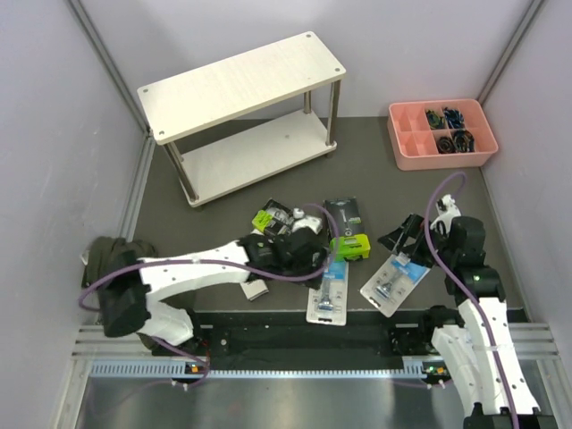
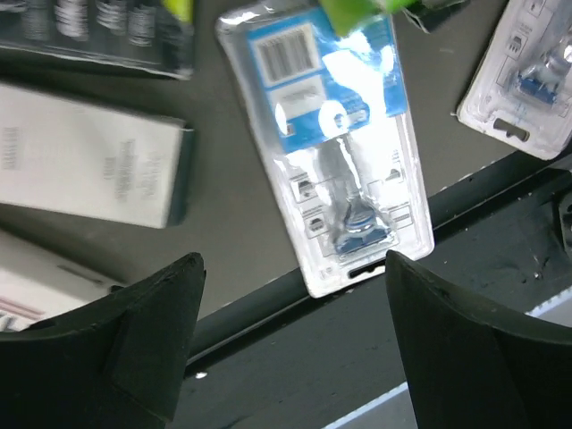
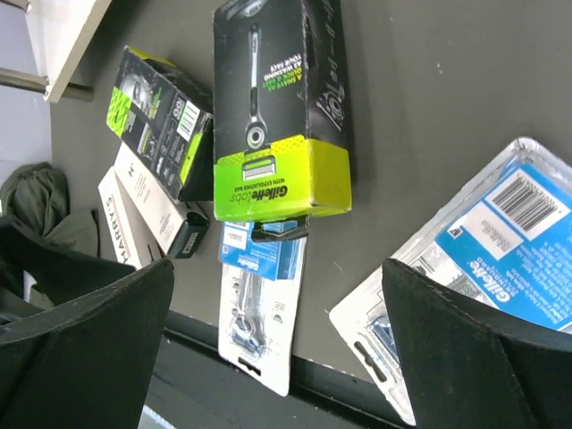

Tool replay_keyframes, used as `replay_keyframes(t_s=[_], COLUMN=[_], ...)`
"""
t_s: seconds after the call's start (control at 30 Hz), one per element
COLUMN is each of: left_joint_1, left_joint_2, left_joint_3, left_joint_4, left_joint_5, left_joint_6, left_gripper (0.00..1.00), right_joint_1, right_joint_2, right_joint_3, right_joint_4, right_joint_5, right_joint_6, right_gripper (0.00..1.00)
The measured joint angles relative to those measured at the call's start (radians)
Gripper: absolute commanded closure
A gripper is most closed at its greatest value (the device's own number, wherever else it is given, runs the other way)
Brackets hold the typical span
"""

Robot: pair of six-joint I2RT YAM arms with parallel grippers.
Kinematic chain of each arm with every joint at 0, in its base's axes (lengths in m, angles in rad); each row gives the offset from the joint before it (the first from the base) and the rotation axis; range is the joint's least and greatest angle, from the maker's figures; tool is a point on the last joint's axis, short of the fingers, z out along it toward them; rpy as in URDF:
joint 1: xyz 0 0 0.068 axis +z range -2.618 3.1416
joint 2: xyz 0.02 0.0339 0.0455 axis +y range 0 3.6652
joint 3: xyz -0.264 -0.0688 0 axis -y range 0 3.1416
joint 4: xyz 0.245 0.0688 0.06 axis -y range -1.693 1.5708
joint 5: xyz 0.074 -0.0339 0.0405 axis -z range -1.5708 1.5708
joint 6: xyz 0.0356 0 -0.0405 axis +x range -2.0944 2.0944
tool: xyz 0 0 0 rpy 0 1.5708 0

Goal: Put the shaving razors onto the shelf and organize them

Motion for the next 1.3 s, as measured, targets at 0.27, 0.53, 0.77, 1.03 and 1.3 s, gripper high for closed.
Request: replay_keyframes(t_s=[0.27,0.53,0.77,1.03,1.3], left_joint_1=[-0.162,-0.169,-0.169,-0.169,-0.169], left_joint_2=[0.306,0.328,0.381,0.473,0.474], left_joint_3=[0.192,0.22,0.224,0.224,0.224], left_joint_4=[-0.038,-0.061,-0.054,-0.036,-0.028], left_joint_5=[-0.119,-0.148,-0.148,-0.148,-0.149], left_joint_6=[-0.083,-0.108,-0.117,-0.143,-0.144], left_gripper=[0.17,0.28,0.35,0.36,0.36], right_joint_1=[0.0,0.0,0.0,0.0,0.0], right_joint_2=[-0.033,-0.042,-0.042,-0.061,-0.063], right_joint_3=[-0.04,-0.04,-0.04,-0.04,-0.04], right_joint_4=[-0.039,-0.047,-0.047,-0.051,-0.051], right_joint_5=[-0.001,0.0,0.0,-0.001,-0.001], right_joint_6=[0.023,0.028,0.034,0.042,0.05], right_gripper=[0.01,0.01,0.01,0.01,0.01])
